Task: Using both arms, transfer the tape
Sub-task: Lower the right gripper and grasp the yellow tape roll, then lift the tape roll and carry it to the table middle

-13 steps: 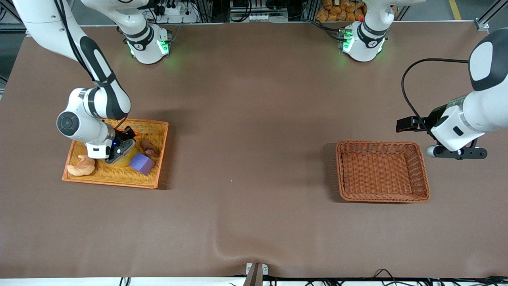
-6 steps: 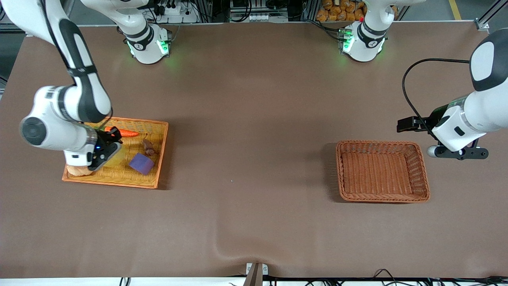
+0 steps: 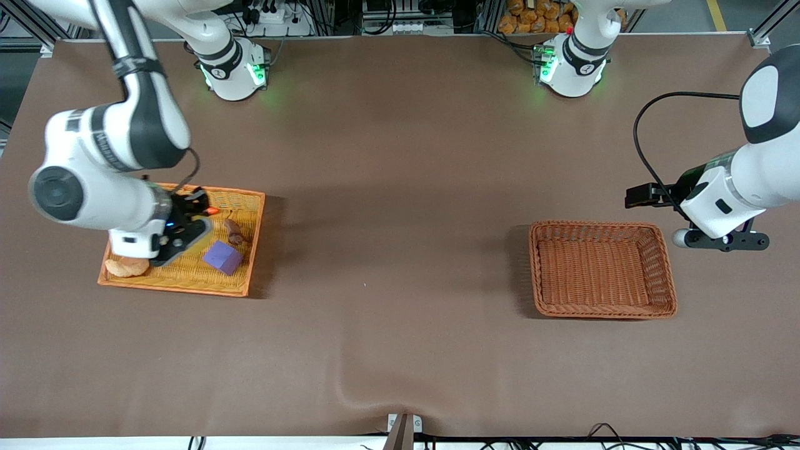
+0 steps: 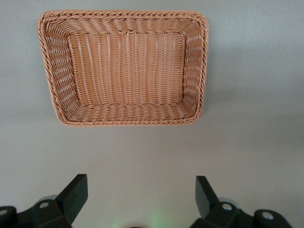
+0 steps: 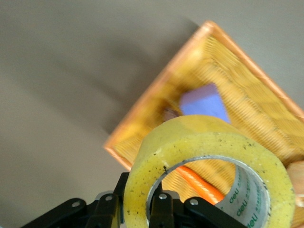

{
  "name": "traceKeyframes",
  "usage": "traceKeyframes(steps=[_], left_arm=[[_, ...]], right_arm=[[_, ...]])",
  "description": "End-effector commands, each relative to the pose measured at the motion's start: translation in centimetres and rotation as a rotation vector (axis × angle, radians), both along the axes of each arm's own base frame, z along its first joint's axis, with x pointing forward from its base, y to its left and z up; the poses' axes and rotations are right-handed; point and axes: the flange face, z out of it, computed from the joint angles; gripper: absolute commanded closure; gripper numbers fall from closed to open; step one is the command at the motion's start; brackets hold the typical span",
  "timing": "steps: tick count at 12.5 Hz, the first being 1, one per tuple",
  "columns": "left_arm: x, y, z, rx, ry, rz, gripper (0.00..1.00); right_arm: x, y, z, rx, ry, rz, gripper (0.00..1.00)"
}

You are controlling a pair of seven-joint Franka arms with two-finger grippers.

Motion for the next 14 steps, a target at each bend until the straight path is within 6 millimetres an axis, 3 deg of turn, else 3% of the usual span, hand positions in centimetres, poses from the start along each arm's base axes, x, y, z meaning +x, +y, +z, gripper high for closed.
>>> traceKeyframes(steps=[1, 3, 4, 6, 9, 11, 14], left_arm=[[-0.2, 0.0, 0.5, -0.015, 0.007, 0.016, 0.00], [-0.2, 0.0, 0.5, -0.015, 0.007, 0.016, 0.00], [-0.2, 0.0, 0.5, -0.015, 0.007, 0.016, 0.00], [-0.2, 0.0, 0.5, -0.015, 0.007, 0.016, 0.00], [-0.2, 0.1, 0.5, -0.015, 0.009, 0.018, 0.00], [-0.2, 0.0, 0.5, -0.017, 0.007, 0.016, 0.00], [-0.2, 0.0, 0.5, -0.017, 0.007, 0.016, 0.00]], right_arm=[[-0.6, 5.6, 1.9, 0.003, -0.006, -0.129, 1.00], [-1.6, 9.7, 2.2, 0.066, 0.010, -0.220, 1.00], [-2.5, 13.2, 2.7, 0.053, -0.003, -0.257, 1.00], [-4.9, 23.0, 2.6, -0.009, -0.037, -0.364, 1.00], [-5.6, 31.0, 0.3, -0.007, -0.094, -0.553, 1.00], [-5.2, 34.0, -2.9, 0.040, -0.147, -0.624, 1.00], [-8.0, 41.5, -8.3, 0.103, -0.198, -0.757, 1.00]])
